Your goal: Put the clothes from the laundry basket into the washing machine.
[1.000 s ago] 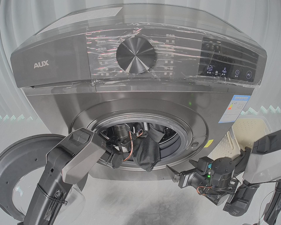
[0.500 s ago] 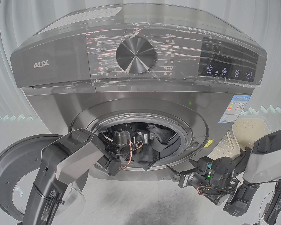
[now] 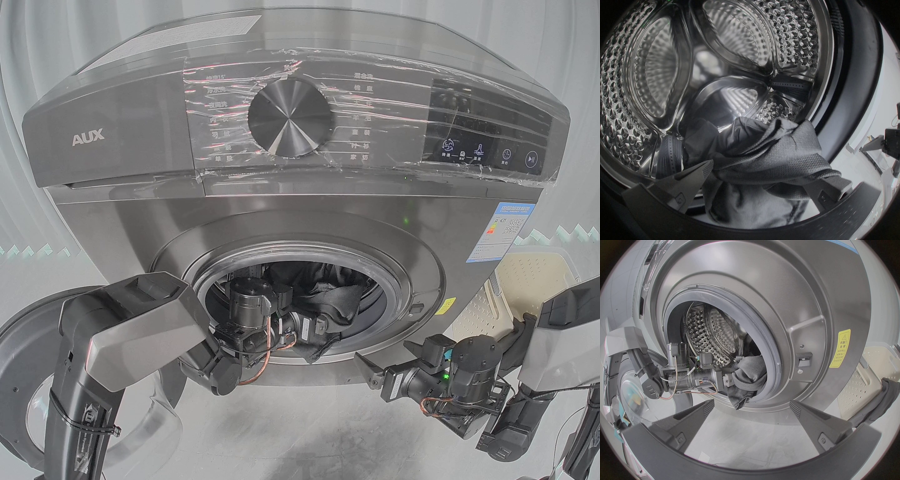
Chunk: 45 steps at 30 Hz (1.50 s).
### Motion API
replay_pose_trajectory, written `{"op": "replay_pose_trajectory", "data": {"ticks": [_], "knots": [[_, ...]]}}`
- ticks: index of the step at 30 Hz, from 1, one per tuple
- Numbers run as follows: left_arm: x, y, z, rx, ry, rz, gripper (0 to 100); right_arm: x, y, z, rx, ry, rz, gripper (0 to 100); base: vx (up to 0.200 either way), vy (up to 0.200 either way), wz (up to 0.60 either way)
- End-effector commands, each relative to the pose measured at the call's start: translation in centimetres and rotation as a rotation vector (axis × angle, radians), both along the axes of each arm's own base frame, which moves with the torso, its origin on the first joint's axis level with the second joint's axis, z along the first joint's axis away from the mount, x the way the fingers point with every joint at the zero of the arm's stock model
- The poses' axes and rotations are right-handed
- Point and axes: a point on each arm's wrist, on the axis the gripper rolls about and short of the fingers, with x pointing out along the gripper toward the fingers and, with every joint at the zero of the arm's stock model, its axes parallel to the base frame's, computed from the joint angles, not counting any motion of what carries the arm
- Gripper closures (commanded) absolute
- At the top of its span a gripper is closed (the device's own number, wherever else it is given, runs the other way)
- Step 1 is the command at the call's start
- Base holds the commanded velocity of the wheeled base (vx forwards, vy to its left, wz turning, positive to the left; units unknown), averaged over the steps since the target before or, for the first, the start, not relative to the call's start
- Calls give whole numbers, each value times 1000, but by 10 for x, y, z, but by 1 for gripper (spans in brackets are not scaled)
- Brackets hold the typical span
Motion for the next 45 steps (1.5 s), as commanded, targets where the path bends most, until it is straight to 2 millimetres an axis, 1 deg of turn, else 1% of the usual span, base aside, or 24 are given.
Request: {"op": "replay_pose_trajectory", "data": {"ticks": [1, 6, 8, 11, 14, 16, 19, 25, 26, 27, 32, 35, 39, 40, 41, 42, 44, 45], "knots": [[-14, 7, -2, 39, 30, -37, 0, 0, 0, -1, -2, 2, 0, 0, 0, 0, 0], [-30, 16, -6, 76, 66, -116, 0, 0, 0, -1, -3, 3, 0, 0, 0, 0, 0], [-31, 16, -5, 68, 62, -135, 0, 0, 0, -1, -3, 3, 0, 0, 0, 0, 0], [-33, 7, 0, 41, 31, -155, 0, 0, 0, -1, -1, 4, 0, 0, 0, 0, 0], [-27, -3, 6, 8, -18, -164, 0, 0, 0, -2, -4, 4, 0, 0, 0, 0, 0], [-20, -9, 5, -5, -40, -154, 0, 0, 1, -2, -3, 6, 1, 0, 0, 0, 0], [-10, -15, 1, -16, -60, -148, 0, 0, 1, -2, -3, 6, 1, 0, 0, 0, 0], [0, -24, -18, -14, -61, -144, 0, 1, 1, -2, -2, 5, 0, 0, 0, 0, 0], [0, -24, -18, -14, -61, -144, 0, 1, 1, -2, -2, 5, 0, 0, 0, 0, 0], [3, -30, -22, -16, -74, -133, 100, 1, 1, -2, -2, 5, 0, 0, 0, 0, 0], [10, -33, -23, -30, -96, -117, 100, 1, 1, -2, -1, 4, 0, 0, 0, 0, 0], [18, -31, -18, -39, -131, -52, 100, 1, 1, -2, -1, 4, 0, 0, 0, 0, 0], [38, -19, -12, -67, -203, 58, 100, 1, 1, -2, 0, 3, 1, 0, 0, 0, 0], [38, -19, -12, -67, -203, 58, 100, 1, 1, -2, 0, 3, 1, 0, 0, 0, 0], [46, -14, -9, -74, -226, 106, 100, 1, 1, -2, -1, 4, 1, 0, 0, 0, 0], [46, -14, -9, -74, -226, 106, 100, 1, 1, -2, -1, 4, 1, 0, 0, 0, 0], [62, -5, -2, -87, -267, 182, 100, 1, 1, -2, -1, 4, 1, 0, 0, 0, 0], [65, -3, 0, -92, -277, 196, 100, 1, 1, -2, -1, 4, 1, 0, 0, 0, 0]]}}
